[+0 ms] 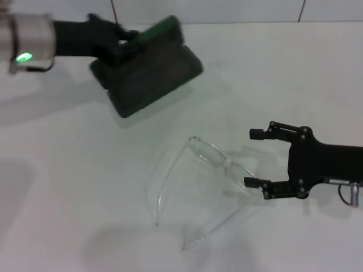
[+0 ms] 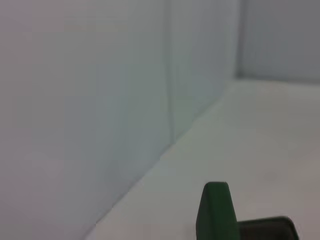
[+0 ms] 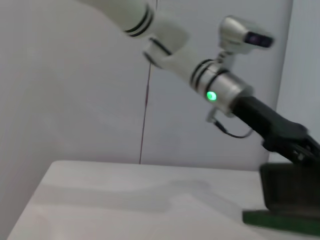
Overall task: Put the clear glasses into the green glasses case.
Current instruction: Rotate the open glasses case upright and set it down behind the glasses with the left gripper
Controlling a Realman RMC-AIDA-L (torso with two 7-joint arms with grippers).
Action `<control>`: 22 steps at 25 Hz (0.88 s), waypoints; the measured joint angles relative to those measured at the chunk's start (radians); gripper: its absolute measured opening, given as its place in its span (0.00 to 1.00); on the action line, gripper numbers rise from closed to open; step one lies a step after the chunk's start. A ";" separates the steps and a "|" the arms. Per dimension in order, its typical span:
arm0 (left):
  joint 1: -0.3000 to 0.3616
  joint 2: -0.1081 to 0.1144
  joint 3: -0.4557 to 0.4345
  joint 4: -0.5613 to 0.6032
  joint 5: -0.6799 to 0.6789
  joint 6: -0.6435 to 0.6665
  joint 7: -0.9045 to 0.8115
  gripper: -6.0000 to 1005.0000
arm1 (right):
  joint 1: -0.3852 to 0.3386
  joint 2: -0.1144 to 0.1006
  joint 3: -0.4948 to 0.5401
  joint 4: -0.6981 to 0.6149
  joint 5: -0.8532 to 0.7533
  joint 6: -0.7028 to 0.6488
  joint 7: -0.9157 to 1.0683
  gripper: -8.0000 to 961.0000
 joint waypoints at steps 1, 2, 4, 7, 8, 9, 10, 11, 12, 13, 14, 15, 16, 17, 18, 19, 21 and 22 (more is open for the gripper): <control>-0.034 -0.007 0.000 0.012 0.052 -0.025 0.004 0.24 | -0.004 0.000 0.002 0.005 0.002 -0.002 -0.011 0.89; -0.058 -0.015 0.000 0.026 0.087 -0.043 0.008 0.24 | -0.006 0.000 0.004 0.012 0.003 -0.003 -0.022 0.89; -0.106 -0.032 0.000 0.063 0.165 -0.094 0.015 0.24 | -0.008 0.000 0.006 0.022 0.003 -0.003 -0.036 0.89; -0.162 -0.061 0.000 0.109 0.248 -0.156 0.017 0.25 | -0.009 0.000 0.006 0.031 0.003 -0.003 -0.049 0.89; -0.177 -0.070 0.000 0.123 0.275 -0.173 0.017 0.25 | -0.009 0.000 0.006 0.034 0.003 -0.003 -0.052 0.89; -0.187 -0.074 0.000 0.138 0.297 -0.187 0.015 0.25 | -0.010 0.000 0.006 0.035 0.003 -0.002 -0.052 0.89; -0.198 -0.079 0.000 0.163 0.328 -0.207 0.012 0.25 | -0.010 0.000 0.005 0.037 0.003 -0.002 -0.052 0.89; -0.203 -0.080 -0.001 0.190 0.353 -0.224 0.009 0.25 | -0.010 0.000 0.005 0.039 0.003 -0.002 -0.052 0.89; -0.205 -0.080 -0.001 0.209 0.365 -0.235 0.007 0.25 | -0.010 0.000 0.006 0.040 0.003 -0.002 -0.053 0.89; -0.207 -0.081 -0.001 0.233 0.381 -0.251 0.006 0.25 | -0.010 0.000 0.006 0.040 0.003 -0.002 -0.053 0.89; -0.207 -0.081 -0.002 0.249 0.390 -0.265 0.006 0.26 | -0.010 -0.001 0.006 0.041 0.004 -0.002 -0.054 0.89; -0.208 -0.081 -0.002 0.259 0.393 -0.276 0.006 0.26 | -0.010 -0.001 0.006 0.042 0.004 -0.001 -0.055 0.89; -0.208 -0.081 -0.002 0.269 0.400 -0.286 0.006 0.26 | -0.010 -0.001 0.006 0.042 0.004 0.001 -0.056 0.89; -0.210 -0.081 -0.002 0.275 0.405 -0.293 0.006 0.26 | -0.010 -0.001 0.006 0.043 0.004 0.002 -0.057 0.89; -0.212 -0.081 -0.002 0.280 0.411 -0.297 0.005 0.26 | -0.010 -0.001 0.006 0.043 0.004 0.003 -0.057 0.89; -0.214 -0.081 -0.002 0.282 0.416 -0.299 0.004 0.26 | -0.013 -0.001 0.006 0.043 0.004 0.004 -0.057 0.89; -0.220 -0.081 -0.002 0.283 0.424 -0.299 -0.001 0.27 | -0.015 -0.001 0.006 0.043 0.004 0.004 -0.057 0.89; -0.222 -0.081 -0.002 0.283 0.425 -0.298 -0.002 0.27 | -0.017 -0.001 0.006 0.043 0.004 0.004 -0.057 0.89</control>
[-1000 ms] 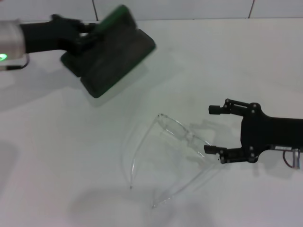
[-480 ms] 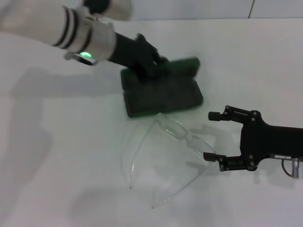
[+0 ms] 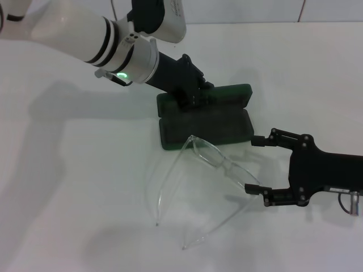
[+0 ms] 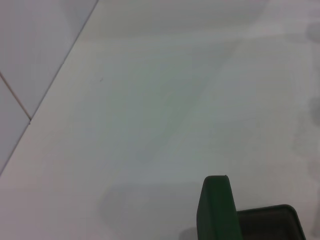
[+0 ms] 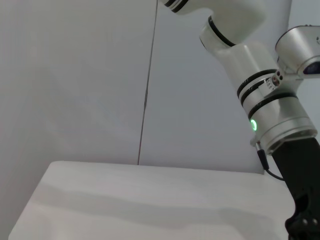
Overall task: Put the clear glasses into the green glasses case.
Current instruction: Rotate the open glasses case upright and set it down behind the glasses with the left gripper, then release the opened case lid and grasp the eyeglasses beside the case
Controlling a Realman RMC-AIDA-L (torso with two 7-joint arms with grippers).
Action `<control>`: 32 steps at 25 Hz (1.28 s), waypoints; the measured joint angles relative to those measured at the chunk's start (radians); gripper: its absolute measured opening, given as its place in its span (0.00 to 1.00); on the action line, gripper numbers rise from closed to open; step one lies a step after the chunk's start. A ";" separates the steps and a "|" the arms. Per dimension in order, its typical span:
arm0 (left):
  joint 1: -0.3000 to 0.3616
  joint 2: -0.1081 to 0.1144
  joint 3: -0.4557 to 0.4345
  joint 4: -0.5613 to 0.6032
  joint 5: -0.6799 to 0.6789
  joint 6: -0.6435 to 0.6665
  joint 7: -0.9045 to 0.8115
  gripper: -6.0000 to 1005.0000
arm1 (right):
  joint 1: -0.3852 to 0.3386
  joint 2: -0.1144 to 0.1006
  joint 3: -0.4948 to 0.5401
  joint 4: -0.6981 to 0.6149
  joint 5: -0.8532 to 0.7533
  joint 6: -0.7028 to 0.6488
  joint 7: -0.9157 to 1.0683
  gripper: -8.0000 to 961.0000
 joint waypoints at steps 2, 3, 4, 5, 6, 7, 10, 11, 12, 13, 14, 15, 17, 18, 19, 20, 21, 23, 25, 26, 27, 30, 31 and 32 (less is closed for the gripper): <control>-0.002 0.000 0.000 0.001 0.003 0.001 -0.006 0.27 | -0.002 0.000 0.000 0.000 0.000 0.001 0.000 0.89; -0.002 -0.001 0.001 0.002 0.010 0.003 -0.013 0.27 | -0.002 0.000 0.000 0.000 0.000 0.001 0.000 0.89; -0.004 -0.001 0.001 0.001 0.016 0.004 -0.021 0.27 | -0.002 0.000 0.000 0.000 0.000 0.001 0.000 0.89; -0.007 -0.001 0.001 0.000 0.030 0.005 -0.034 0.27 | -0.002 0.000 0.000 0.000 0.000 0.001 0.000 0.89; -0.010 -0.001 0.001 -0.001 0.038 0.007 -0.040 0.27 | -0.002 0.000 0.000 0.000 0.000 0.000 0.000 0.89; -0.015 -0.001 0.001 -0.003 0.048 0.009 -0.049 0.28 | -0.002 -0.001 0.000 0.000 0.000 -0.001 0.000 0.88; -0.031 0.001 0.001 -0.012 0.060 0.018 -0.075 0.28 | -0.002 -0.001 0.000 0.000 0.000 0.000 0.000 0.88; -0.035 0.003 0.001 -0.018 0.060 0.023 -0.084 0.28 | -0.002 -0.001 0.000 -0.001 0.000 0.001 0.000 0.88; -0.038 0.004 0.001 -0.023 0.059 0.028 -0.088 0.33 | -0.002 -0.001 0.000 -0.001 0.000 0.001 0.000 0.88; -0.042 0.005 0.000 -0.034 0.055 0.041 -0.092 0.37 | -0.002 -0.002 0.000 -0.001 0.000 0.001 0.000 0.88; -0.045 0.005 0.000 -0.046 0.052 0.055 -0.092 0.42 | -0.002 -0.001 0.000 0.000 0.000 0.001 0.000 0.88; -0.047 0.005 0.000 -0.057 0.049 0.068 -0.092 0.46 | -0.002 -0.001 0.000 0.000 0.000 0.002 0.000 0.88; -0.049 0.003 0.000 -0.080 0.039 0.089 -0.093 0.51 | -0.002 -0.001 0.000 0.000 0.005 0.002 0.000 0.88; -0.050 0.002 0.000 -0.089 0.033 0.098 -0.093 0.51 | -0.002 -0.001 0.000 0.000 0.010 0.002 0.000 0.88; -0.050 0.002 0.000 -0.101 0.018 0.120 -0.092 0.51 | -0.003 -0.001 0.000 0.000 0.015 0.002 0.000 0.88; -0.049 0.002 0.000 -0.110 0.001 0.144 -0.090 0.51 | -0.003 -0.001 0.000 0.000 0.020 0.002 0.000 0.87; -0.045 0.003 0.000 -0.123 -0.020 0.176 -0.084 0.51 | -0.004 -0.002 0.000 0.000 0.022 0.002 0.000 0.87; -0.026 0.005 0.000 -0.169 -0.098 0.281 -0.058 0.53 | -0.004 -0.003 0.000 -0.001 0.024 0.003 0.001 0.87; 0.017 0.005 0.000 -0.229 -0.232 0.448 -0.015 0.55 | -0.003 -0.003 0.000 -0.004 0.026 0.002 0.010 0.87; 0.031 0.006 0.000 -0.244 -0.261 0.486 -0.002 0.56 | -0.003 -0.004 0.000 -0.006 0.029 0.001 0.018 0.87; 0.063 0.007 0.000 -0.259 -0.324 0.545 0.022 0.57 | -0.001 -0.004 0.000 -0.009 0.033 -0.002 0.028 0.87; 0.171 0.011 0.000 -0.274 -0.471 0.649 0.099 0.57 | 0.004 -0.007 -0.004 -0.055 0.047 -0.030 0.120 0.87; 0.215 0.011 0.001 -0.273 -0.512 0.664 0.126 0.57 | 0.005 -0.007 -0.009 -0.085 0.046 -0.038 0.166 0.87; 0.298 0.006 0.001 -0.265 -0.606 0.669 0.179 0.57 | 0.005 -0.008 -0.023 -0.141 0.043 -0.046 0.252 0.87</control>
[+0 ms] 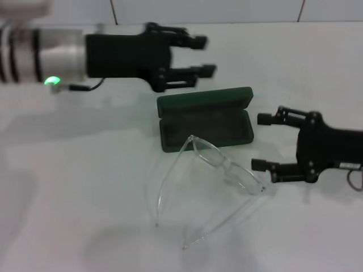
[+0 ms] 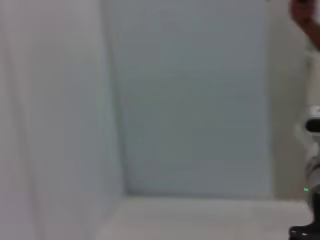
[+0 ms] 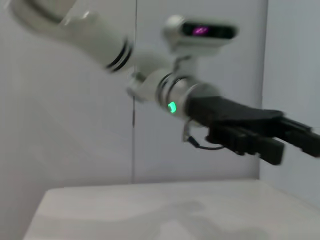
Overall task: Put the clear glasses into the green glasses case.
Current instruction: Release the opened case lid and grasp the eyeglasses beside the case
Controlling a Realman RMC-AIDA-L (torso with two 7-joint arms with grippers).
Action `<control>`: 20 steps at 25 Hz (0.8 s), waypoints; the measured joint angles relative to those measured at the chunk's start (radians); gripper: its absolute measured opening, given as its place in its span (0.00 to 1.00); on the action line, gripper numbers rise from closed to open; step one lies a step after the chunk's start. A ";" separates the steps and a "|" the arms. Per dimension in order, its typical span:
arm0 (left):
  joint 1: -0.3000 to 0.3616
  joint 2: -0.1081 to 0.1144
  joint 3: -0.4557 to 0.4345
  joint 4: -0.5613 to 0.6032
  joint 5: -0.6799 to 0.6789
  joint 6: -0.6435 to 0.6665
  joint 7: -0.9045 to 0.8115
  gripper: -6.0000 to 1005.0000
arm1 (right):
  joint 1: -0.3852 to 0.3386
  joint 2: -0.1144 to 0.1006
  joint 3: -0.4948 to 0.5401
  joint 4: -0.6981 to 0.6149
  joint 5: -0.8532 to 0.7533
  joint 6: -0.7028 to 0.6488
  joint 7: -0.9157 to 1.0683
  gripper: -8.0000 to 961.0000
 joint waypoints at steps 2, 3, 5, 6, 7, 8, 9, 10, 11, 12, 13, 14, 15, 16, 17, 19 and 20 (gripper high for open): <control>0.051 -0.003 0.000 0.010 -0.061 0.001 0.034 0.57 | 0.000 0.000 -0.055 -0.119 -0.005 0.000 0.175 0.86; 0.098 -0.004 0.000 0.025 -0.112 0.004 0.065 0.57 | 0.001 0.000 -0.080 -0.161 -0.005 0.004 0.233 0.86; 0.131 -0.004 0.000 0.038 -0.147 0.006 0.088 0.57 | -0.002 0.000 -0.165 -0.324 -0.035 0.038 0.464 0.86; 0.218 -0.003 0.000 0.071 -0.236 0.012 0.145 0.57 | 0.000 -0.001 -0.187 -0.371 -0.053 0.052 0.530 0.86; 0.259 -0.003 0.000 0.084 -0.274 0.012 0.168 0.57 | 0.008 -0.001 -0.224 -0.452 -0.105 0.080 0.667 0.86; 0.272 -0.003 0.000 0.087 -0.288 0.012 0.176 0.57 | 0.023 -0.001 -0.253 -0.514 -0.154 0.097 0.775 0.86; 0.296 -0.003 0.000 0.091 -0.303 0.012 0.186 0.57 | 0.039 -0.001 -0.270 -0.549 -0.193 0.106 0.852 0.86; 0.314 -0.003 0.000 0.094 -0.316 0.012 0.193 0.57 | 0.061 -0.002 -0.287 -0.585 -0.239 0.111 0.939 0.86; 0.328 -0.004 0.000 0.094 -0.320 0.012 0.196 0.57 | 0.098 -0.003 -0.301 -0.619 -0.299 0.107 1.051 0.86; 0.339 -0.004 0.000 0.095 -0.322 0.011 0.199 0.57 | 0.126 -0.003 -0.311 -0.630 -0.336 0.101 1.111 0.86; 0.346 -0.004 0.000 0.096 -0.323 0.006 0.202 0.57 | 0.156 -0.002 -0.325 -0.639 -0.372 0.098 1.169 0.86; 0.351 -0.004 0.000 0.100 -0.322 -0.002 0.207 0.57 | 0.182 -0.001 -0.344 -0.642 -0.403 0.098 1.220 0.85; 0.356 -0.004 0.000 0.105 -0.320 -0.011 0.211 0.57 | 0.206 0.000 -0.371 -0.644 -0.433 0.102 1.267 0.85; 0.357 -0.005 0.000 0.110 -0.319 -0.016 0.214 0.56 | 0.224 0.001 -0.393 -0.644 -0.450 0.105 1.295 0.85; 0.359 -0.005 0.000 0.114 -0.317 -0.023 0.216 0.56 | 0.245 0.002 -0.438 -0.645 -0.471 0.108 1.332 0.84; 0.360 -0.004 0.000 0.117 -0.312 -0.030 0.219 0.56 | 0.277 0.004 -0.523 -0.645 -0.504 0.120 1.399 0.81; 0.359 -0.004 0.000 0.118 -0.309 -0.032 0.219 0.56 | 0.293 0.005 -0.564 -0.646 -0.525 0.132 1.435 0.80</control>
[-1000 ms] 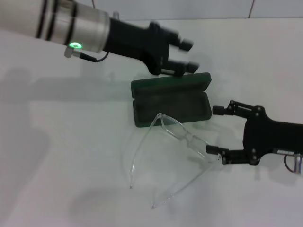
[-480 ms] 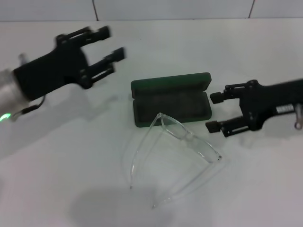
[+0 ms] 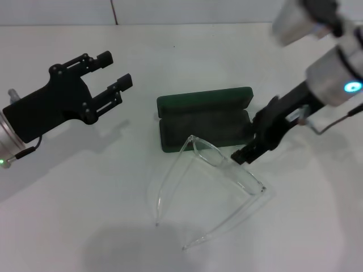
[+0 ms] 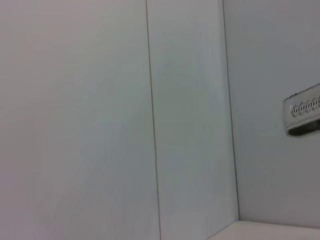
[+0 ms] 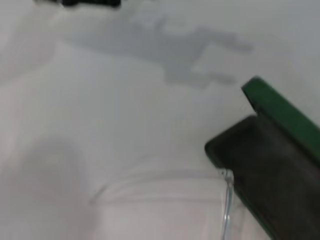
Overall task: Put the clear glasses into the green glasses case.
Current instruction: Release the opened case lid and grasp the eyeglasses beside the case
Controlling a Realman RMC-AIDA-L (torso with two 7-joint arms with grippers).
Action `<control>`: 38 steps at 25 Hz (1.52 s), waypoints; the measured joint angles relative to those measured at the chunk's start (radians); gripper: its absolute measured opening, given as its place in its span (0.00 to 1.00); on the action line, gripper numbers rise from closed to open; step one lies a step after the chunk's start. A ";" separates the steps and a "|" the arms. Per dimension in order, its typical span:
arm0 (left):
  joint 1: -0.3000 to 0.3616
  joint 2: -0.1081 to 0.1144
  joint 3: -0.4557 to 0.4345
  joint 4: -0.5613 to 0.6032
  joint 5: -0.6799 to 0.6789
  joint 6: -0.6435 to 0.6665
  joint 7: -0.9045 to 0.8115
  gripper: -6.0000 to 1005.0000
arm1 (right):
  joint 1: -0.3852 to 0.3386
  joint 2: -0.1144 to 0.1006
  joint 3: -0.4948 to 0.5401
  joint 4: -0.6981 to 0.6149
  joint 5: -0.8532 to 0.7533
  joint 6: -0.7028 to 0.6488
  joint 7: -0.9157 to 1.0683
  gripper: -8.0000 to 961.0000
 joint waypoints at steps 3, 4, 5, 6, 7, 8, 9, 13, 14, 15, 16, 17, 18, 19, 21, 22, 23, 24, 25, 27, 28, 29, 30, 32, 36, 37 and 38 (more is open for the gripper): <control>-0.005 0.000 0.000 0.001 0.012 -0.001 0.000 0.56 | 0.037 0.002 -0.101 0.001 -0.051 0.036 0.096 0.78; -0.008 0.000 0.000 0.001 0.017 -0.001 0.000 0.56 | 0.050 0.003 -0.136 0.004 -0.063 0.047 0.128 0.78; -0.010 0.000 0.000 0.001 0.021 -0.002 0.000 0.56 | 0.058 0.003 -0.158 0.006 -0.067 0.052 0.146 0.78; -0.012 0.000 0.000 0.001 0.024 -0.002 0.000 0.56 | 0.065 0.003 -0.183 0.008 -0.071 0.058 0.164 0.78; -0.013 0.000 0.000 0.002 0.026 -0.002 0.000 0.56 | 0.070 0.003 -0.205 0.009 -0.074 0.066 0.178 0.78; -0.014 0.000 0.000 0.002 0.026 -0.002 0.000 0.56 | 0.073 0.004 -0.225 0.009 -0.076 0.073 0.188 0.78; -0.014 0.000 0.000 0.003 0.026 -0.002 0.000 0.56 | 0.075 0.005 -0.244 0.009 -0.077 0.082 0.198 0.78; -0.016 0.000 0.000 0.003 0.026 -0.002 0.001 0.56 | 0.075 0.007 -0.298 0.008 -0.071 0.104 0.209 0.78; -0.019 0.000 0.000 0.003 0.026 -0.002 0.000 0.56 | 0.074 0.007 -0.307 0.009 -0.070 0.111 0.209 0.78; -0.021 0.000 0.000 0.003 0.026 -0.002 0.000 0.56 | 0.071 0.007 -0.317 0.010 -0.070 0.122 0.210 0.78; -0.023 0.000 0.000 0.003 0.026 -0.002 0.000 0.56 | 0.069 0.007 -0.324 0.010 -0.070 0.131 0.210 0.78; -0.024 0.000 0.000 0.003 0.027 -0.002 0.000 0.56 | 0.067 0.007 -0.329 0.011 -0.069 0.142 0.211 0.78; -0.025 0.000 0.000 0.003 0.027 -0.002 0.000 0.56 | 0.065 0.007 -0.336 0.013 -0.068 0.157 0.211 0.78; -0.026 -0.001 0.000 0.004 0.027 -0.004 0.000 0.56 | 0.065 0.007 -0.345 0.017 -0.067 0.170 0.212 0.78; -0.030 -0.001 0.000 0.009 0.028 -0.012 0.001 0.56 | 0.064 0.007 -0.363 0.024 -0.060 0.190 0.212 0.78; -0.032 -0.001 0.000 0.013 0.028 -0.017 0.001 0.56 | 0.064 0.007 -0.371 0.026 -0.057 0.197 0.212 0.78; -0.034 -0.001 0.000 0.016 0.028 -0.020 0.001 0.56 | 0.063 0.007 -0.380 0.028 -0.054 0.201 0.212 0.78; -0.036 -0.001 0.000 0.019 0.028 -0.023 0.001 0.56 | 0.063 0.007 -0.388 0.030 -0.053 0.204 0.212 0.78; -0.037 -0.001 0.000 0.019 0.028 -0.025 0.001 0.56 | 0.063 0.007 -0.396 0.033 -0.052 0.208 0.212 0.77; -0.038 -0.001 0.000 0.020 0.028 -0.026 0.002 0.56 | 0.063 0.007 -0.412 0.041 -0.044 0.221 0.212 0.72; -0.038 -0.001 0.000 0.020 0.028 -0.026 0.002 0.56 | 0.063 0.007 -0.420 0.045 -0.037 0.228 0.212 0.69; -0.039 -0.001 0.000 0.020 0.028 -0.026 0.003 0.56 | 0.063 0.007 -0.424 0.047 -0.033 0.232 0.213 0.67; -0.039 -0.002 0.000 0.020 0.028 -0.026 0.003 0.56 | 0.063 0.007 -0.428 0.049 -0.031 0.236 0.213 0.64; -0.039 -0.002 0.000 0.020 0.028 -0.030 0.003 0.56 | 0.065 0.007 -0.429 0.050 -0.030 0.241 0.213 0.59; -0.038 -0.002 0.000 0.020 0.028 -0.040 0.004 0.56 | 0.063 0.007 -0.433 0.051 -0.028 0.264 0.213 0.47; -0.037 -0.002 0.000 0.020 0.027 -0.040 0.004 0.56 | 0.063 0.007 -0.437 0.052 -0.027 0.269 0.213 0.47; -0.036 -0.002 0.000 0.020 0.027 -0.040 0.004 0.56 | 0.063 0.007 -0.441 0.052 -0.024 0.275 0.213 0.47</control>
